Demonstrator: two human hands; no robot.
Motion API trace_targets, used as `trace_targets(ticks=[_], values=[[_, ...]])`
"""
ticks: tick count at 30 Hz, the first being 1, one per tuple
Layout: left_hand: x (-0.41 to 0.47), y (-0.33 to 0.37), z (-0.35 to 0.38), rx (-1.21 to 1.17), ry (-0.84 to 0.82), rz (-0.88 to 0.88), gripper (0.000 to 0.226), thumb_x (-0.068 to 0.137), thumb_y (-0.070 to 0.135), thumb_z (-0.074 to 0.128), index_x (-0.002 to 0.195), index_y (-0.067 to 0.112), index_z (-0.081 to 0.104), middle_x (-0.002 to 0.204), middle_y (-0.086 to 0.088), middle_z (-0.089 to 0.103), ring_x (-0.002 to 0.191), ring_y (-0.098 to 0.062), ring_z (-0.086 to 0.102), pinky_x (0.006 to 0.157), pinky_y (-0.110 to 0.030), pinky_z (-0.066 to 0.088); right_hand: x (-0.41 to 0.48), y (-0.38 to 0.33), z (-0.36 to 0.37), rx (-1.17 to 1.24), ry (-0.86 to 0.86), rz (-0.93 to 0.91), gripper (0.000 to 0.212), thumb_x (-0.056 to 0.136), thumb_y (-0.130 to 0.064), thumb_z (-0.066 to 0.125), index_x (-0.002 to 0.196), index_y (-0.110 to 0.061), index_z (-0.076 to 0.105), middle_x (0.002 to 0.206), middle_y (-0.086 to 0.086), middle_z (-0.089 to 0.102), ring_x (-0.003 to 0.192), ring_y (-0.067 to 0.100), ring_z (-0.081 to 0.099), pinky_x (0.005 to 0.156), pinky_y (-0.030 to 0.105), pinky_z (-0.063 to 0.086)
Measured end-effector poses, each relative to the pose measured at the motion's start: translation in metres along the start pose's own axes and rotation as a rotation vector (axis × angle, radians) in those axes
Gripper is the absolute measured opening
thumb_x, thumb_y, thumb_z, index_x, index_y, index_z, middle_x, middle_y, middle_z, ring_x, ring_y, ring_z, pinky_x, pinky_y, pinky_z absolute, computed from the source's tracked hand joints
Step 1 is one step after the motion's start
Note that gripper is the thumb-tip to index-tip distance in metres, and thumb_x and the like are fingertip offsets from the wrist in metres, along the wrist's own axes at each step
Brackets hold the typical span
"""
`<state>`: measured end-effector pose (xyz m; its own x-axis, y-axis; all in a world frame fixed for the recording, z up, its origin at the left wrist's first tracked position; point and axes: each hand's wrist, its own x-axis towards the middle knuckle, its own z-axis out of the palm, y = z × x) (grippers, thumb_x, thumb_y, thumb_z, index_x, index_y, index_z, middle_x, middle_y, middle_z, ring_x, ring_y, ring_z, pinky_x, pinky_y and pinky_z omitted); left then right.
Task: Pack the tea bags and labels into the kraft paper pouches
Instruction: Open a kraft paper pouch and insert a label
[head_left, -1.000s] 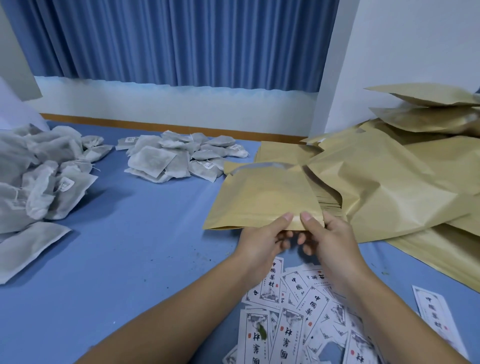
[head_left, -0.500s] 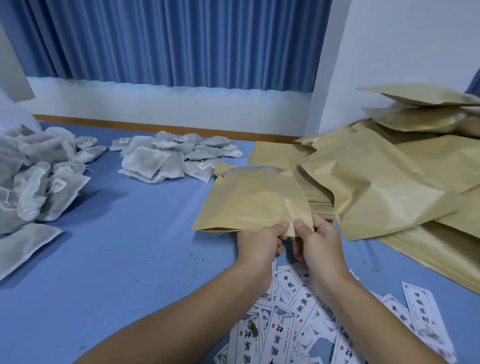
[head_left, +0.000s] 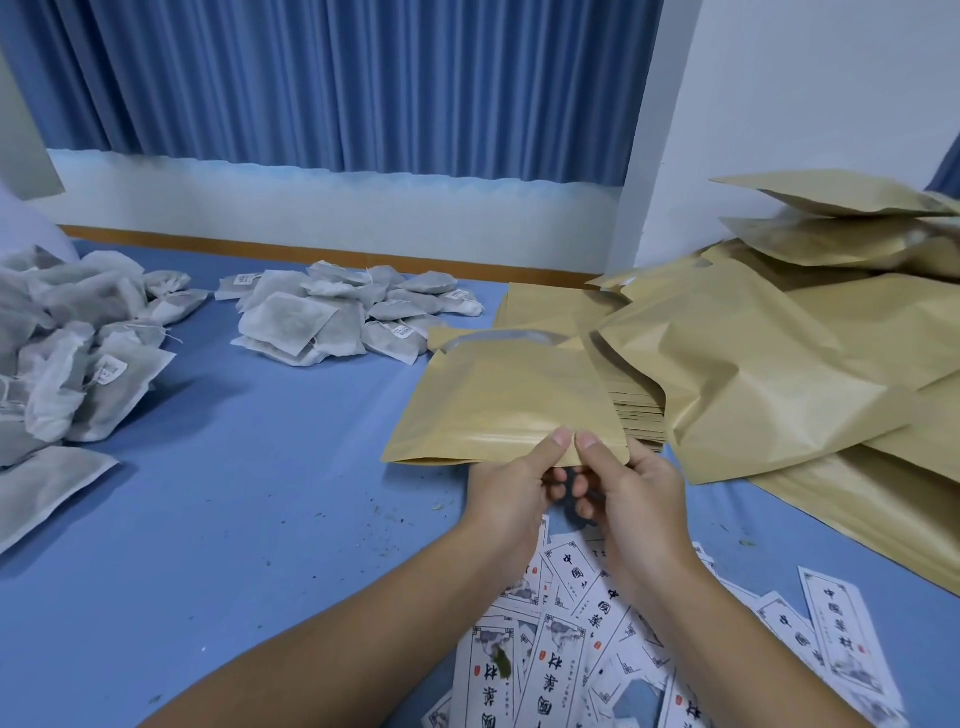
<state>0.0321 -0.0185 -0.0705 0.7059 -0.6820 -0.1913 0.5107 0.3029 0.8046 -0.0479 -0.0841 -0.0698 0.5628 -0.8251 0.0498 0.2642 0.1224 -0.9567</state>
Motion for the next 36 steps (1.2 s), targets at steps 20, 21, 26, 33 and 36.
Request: trace_targets(ticks=[20,21,26,33,36], values=[[0.002,0.006,-0.006,0.046,0.000,0.013,0.019,0.081,0.013,0.082,0.088,0.000,0.070,0.074,-0.010,0.061,0.065,-0.018,0.052,0.072,-0.030,0.049,-0.001,-0.004,0.002,0.041,0.068,-0.020,0.013,0.087,-0.015,0.077,0.074,-0.013,0.073,0.060,0.007,0.060,0.053,0.016,0.052,0.060,0.032,0.048],[0.001,0.006,-0.006,0.044,-0.004,0.031,0.017,0.082,0.014,0.081,0.087,0.001,0.071,0.072,-0.009,0.062,0.065,-0.018,0.054,0.068,-0.029,0.049,-0.002,-0.004,0.002,0.061,0.062,-0.011,0.014,0.087,-0.016,0.077,0.074,-0.012,0.073,0.060,0.008,0.060,0.054,0.015,0.054,0.059,0.031,0.048],[0.000,0.012,-0.007,-0.038,0.022,0.079,0.026,0.082,0.028,0.081,0.097,0.010,0.072,0.081,-0.005,0.069,0.061,-0.015,0.056,0.059,-0.029,0.049,0.004,-0.010,-0.003,0.094,0.161,-0.092,0.012,0.088,-0.013,0.076,0.077,-0.013,0.071,0.061,0.003,0.061,0.054,0.014,0.052,0.057,0.031,0.043],[0.005,0.015,-0.011,-0.063,0.104,0.022,0.018,0.095,0.019,0.067,0.084,0.007,0.059,0.065,-0.009,0.065,0.052,-0.013,0.054,0.049,-0.025,0.047,0.005,-0.012,-0.005,0.197,0.257,-0.049,0.009,0.088,-0.017,0.076,0.082,-0.015,0.070,0.069,0.000,0.066,0.053,0.015,0.054,0.047,0.027,0.042],[0.004,0.014,-0.011,-0.089,0.074,-0.013,0.016,0.094,0.019,0.068,0.091,0.005,0.062,0.067,-0.011,0.065,0.053,-0.015,0.055,0.049,-0.027,0.047,0.006,-0.013,-0.006,0.132,0.142,0.050,0.007,0.089,-0.016,0.075,0.094,-0.013,0.071,0.080,0.000,0.070,0.056,0.012,0.058,0.047,0.025,0.044]])
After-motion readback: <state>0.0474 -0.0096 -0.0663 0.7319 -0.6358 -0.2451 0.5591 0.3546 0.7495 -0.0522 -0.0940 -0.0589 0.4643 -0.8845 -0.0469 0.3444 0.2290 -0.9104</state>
